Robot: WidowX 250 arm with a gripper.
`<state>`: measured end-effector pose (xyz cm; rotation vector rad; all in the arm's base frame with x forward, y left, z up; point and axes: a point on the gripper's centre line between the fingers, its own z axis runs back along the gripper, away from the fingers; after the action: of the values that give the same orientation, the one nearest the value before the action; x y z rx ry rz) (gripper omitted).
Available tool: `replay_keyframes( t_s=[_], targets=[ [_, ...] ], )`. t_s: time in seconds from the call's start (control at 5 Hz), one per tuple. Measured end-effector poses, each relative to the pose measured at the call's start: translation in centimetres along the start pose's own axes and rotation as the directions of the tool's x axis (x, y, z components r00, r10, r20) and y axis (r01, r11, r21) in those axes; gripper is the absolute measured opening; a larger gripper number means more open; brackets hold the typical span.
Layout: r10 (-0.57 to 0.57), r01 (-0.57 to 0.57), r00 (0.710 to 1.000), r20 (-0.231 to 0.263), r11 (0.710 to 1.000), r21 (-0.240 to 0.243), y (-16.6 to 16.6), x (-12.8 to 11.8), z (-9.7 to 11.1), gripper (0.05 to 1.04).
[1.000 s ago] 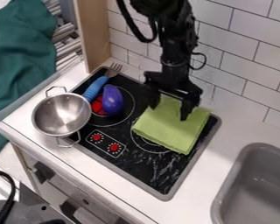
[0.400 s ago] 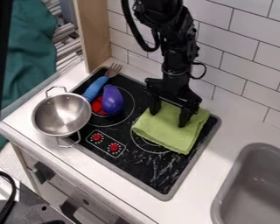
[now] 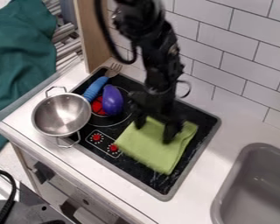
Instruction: Move the green cloth on the bottom right corner of the stove
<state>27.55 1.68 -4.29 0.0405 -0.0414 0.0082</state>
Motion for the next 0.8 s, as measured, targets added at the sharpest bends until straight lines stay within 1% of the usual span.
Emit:
replay_keyframes(
  t_s=[0.2, 0.4, 0.6, 0.8],
  targets=[
    [-0.061, 0.060, 0.998, 0.013, 0.998, 0.009, 0.6, -3.0, 0.7, 1.010],
    [-0.081, 0.081, 0.995, 0.061, 0.997, -0.008, 0.5, -3.4, 1.3, 1.010],
    [-0.106, 0.108, 0.991, 0.083, 0.994, -0.025, 0.2, -2.9, 1.5, 1.010],
    [-0.179, 0.182, 0.975, 0.131, 0.983, -0.010, -0.4, -1.0, 2.5, 1.010]
  ],
)
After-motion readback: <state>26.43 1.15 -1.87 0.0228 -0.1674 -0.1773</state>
